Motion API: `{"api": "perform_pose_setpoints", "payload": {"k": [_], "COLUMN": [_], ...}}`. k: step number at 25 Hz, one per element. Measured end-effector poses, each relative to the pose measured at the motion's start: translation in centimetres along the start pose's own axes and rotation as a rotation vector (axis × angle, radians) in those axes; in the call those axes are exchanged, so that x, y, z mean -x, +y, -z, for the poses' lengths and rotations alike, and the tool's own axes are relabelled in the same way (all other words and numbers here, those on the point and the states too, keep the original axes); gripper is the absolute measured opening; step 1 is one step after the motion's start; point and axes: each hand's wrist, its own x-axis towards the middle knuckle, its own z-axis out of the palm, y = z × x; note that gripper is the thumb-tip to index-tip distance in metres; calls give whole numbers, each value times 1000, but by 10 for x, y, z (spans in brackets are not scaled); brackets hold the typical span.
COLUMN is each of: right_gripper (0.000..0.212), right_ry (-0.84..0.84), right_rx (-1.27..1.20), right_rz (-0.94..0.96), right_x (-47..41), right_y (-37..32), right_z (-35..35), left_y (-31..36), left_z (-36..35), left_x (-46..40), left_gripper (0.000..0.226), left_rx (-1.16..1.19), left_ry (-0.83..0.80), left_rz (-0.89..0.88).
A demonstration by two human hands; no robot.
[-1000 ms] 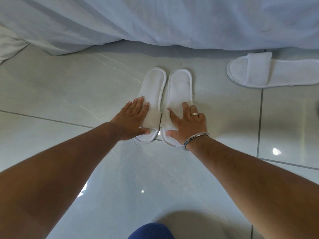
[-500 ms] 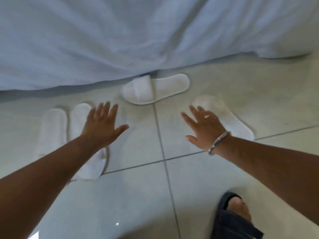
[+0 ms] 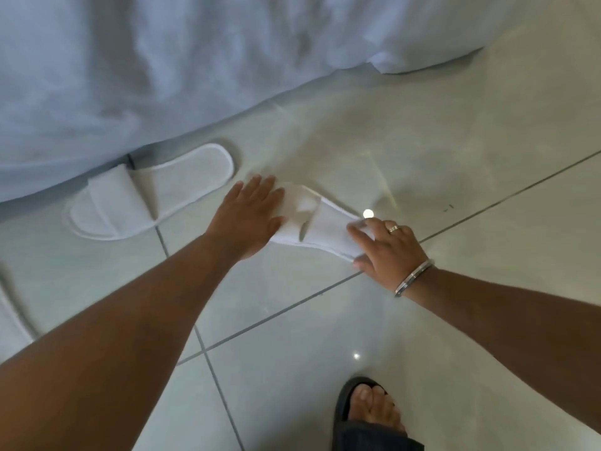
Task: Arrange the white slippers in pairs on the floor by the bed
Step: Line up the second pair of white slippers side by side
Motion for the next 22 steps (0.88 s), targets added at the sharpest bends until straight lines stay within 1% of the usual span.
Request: {"api": "perform_pose_setpoints", "payload": {"k": [2,5,6,8,9,11,13,15,17,18,20,21,22], "right_gripper": [60,74,73,60,56,54,50,46,46,49,57,61,64], "right_ry": [1,-27,2,62,47,-21,-28,-4,65,64,-47,-107,-132], "right_rx": [20,-8,-39,-142,-201,-290,-231,-115,-103,-106,-94,-83,-66], "right_rz": [-84,-235,-257,-258,-251,-298,-333,-292,-195,-126,-23,-3,11], "right_x": [-23,-51,-57,-61,-61,-62,-75,-90,-97,-96,-85,-80,-76], "right_y": [23,57,60,48,38,25,30,43,48,47,44,45,46], "right_z": [2,11,15,17,15,9,13,21,24,22,12,6,0], "left_y": [-1,11,16,27,33,49,69,90,104,105,95,84,70], "left_z": [-2,-9,-11,-14,-16,-22,-28,-32,-34,-33,-30,-27,-23], "left_x": [17,37,40,40,39,37,33,25,18,16,16,18,21], "left_gripper": [61,63,62,62,62,63,62,61,60,60,60,60,60], "left_rx": [-44,-58,-55,-37,-31,-42,-54,-65,-70,-70,-71,-69,-72], "left_ry": [17,12,16,4,-9,-34,-56,-58,-56,-47,-14,7,36], "left_rz": [-26,-174,-200,-211,-217,-239,-247,-276,-303,-298,-259,-232,-198]}}
